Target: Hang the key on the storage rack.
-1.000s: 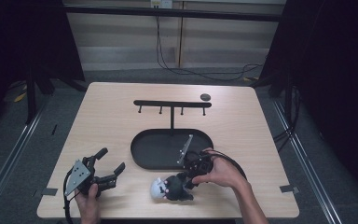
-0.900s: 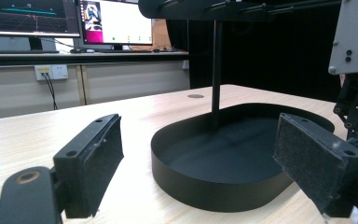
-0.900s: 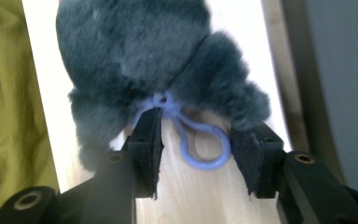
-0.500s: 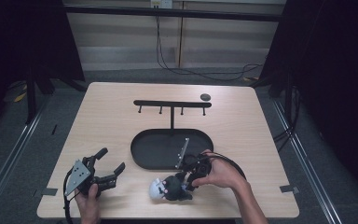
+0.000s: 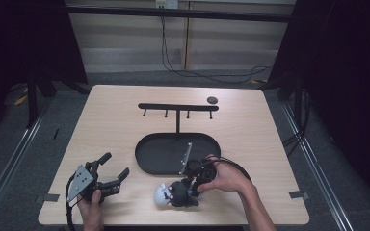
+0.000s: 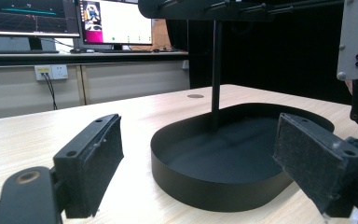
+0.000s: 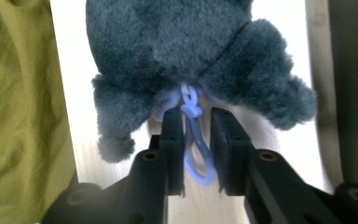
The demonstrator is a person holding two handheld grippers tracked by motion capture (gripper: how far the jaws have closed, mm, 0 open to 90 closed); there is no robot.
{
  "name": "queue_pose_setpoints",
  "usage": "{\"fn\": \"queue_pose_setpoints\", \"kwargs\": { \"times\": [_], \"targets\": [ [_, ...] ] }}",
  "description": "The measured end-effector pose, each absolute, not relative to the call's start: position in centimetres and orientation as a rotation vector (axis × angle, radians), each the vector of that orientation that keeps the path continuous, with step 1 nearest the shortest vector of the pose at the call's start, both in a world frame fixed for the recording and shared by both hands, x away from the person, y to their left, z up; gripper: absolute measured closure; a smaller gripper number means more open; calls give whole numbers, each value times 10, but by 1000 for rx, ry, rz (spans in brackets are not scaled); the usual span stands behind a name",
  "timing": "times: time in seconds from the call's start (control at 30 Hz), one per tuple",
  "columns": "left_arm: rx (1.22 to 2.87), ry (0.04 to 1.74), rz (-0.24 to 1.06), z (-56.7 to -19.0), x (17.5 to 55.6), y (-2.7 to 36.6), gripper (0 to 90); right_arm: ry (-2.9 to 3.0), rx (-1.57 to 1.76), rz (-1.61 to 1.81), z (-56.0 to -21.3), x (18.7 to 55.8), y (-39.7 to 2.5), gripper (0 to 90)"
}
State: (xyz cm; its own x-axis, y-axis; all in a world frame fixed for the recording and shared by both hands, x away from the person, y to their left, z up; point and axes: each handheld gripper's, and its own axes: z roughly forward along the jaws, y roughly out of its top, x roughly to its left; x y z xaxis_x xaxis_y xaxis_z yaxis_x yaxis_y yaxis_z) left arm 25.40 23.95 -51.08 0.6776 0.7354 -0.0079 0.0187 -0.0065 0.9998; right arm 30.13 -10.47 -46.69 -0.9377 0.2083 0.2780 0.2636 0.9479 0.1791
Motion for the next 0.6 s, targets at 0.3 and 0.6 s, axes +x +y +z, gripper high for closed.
{"fn": "queue_pose_setpoints", "kwargs": {
  "times": [0.3, 0.6],
  "targets": [
    [1486, 659, 635, -511, 254, 239, 153, -2878, -364, -259, -468, 299, -99, 815],
    [1486, 659, 635, -511, 254, 239, 153, -2960, -349, -111, -466, 296, -81, 825]
  ]
}}
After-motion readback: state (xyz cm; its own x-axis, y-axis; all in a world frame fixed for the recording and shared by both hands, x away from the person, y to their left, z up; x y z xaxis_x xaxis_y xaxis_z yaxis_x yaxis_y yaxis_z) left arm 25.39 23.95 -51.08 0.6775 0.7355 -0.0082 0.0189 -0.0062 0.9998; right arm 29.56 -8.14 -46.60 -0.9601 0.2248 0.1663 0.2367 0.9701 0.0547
